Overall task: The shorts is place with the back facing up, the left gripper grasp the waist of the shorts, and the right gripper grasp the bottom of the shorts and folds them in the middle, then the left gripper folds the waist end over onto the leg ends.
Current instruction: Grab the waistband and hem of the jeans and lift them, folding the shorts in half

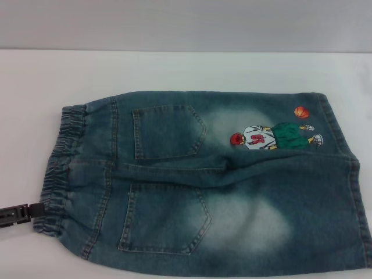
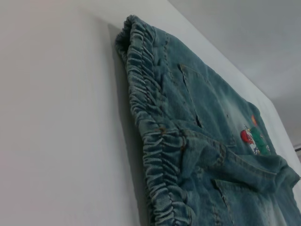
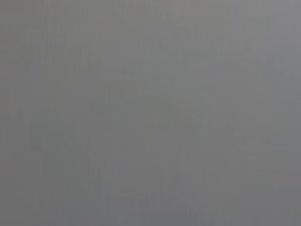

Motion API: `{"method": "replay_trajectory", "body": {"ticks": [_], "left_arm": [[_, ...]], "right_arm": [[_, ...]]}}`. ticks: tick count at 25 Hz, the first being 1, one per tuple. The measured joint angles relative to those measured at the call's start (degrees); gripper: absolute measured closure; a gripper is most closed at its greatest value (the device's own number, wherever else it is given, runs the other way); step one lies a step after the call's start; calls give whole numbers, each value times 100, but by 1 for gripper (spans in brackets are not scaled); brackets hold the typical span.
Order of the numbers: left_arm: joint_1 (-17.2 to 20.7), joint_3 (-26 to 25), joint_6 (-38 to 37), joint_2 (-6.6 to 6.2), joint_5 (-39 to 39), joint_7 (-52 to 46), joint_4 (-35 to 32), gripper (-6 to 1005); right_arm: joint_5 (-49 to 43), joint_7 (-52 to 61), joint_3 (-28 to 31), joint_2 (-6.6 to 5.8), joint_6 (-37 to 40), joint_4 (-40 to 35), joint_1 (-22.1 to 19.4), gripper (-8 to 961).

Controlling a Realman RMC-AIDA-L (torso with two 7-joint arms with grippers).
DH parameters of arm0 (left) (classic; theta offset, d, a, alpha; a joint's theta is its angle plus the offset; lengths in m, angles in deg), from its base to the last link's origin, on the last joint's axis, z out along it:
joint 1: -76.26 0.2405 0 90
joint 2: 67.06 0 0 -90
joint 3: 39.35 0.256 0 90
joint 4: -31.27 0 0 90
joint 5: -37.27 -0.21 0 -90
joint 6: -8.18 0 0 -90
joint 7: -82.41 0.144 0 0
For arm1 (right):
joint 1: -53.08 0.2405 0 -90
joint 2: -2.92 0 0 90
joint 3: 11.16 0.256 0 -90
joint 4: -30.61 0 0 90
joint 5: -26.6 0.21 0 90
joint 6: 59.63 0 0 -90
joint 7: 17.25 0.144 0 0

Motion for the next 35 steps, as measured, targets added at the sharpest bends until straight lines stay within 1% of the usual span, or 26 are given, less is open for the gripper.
{"method": "replay_trajectory", "body": {"ticks": [5, 16, 23, 25, 30, 35], "left_arm": [[7, 3, 62, 0, -50, 0, 0, 176], [-85, 0, 156, 74, -240, -2, 12, 176], [-121, 0, 113, 105, -240, -9, 16, 176], [-185, 0, 18, 129, -240, -25, 10, 176], [-243, 0, -24, 123, -222, -64, 1, 177], [-302, -121, -37, 82, -208, -86, -1, 177]], "right_arm": [[0, 0, 0, 0, 4, 0, 10, 356], [-6, 0, 0, 0, -25, 0, 39, 356], [-6, 0, 3, 0, -33, 0, 39, 356], [-6, 0, 8, 0, -35, 0, 38, 356], [-6, 0, 9, 0, -43, 0, 37, 357], [-5, 0, 16, 0, -46, 0, 37, 357]]}}
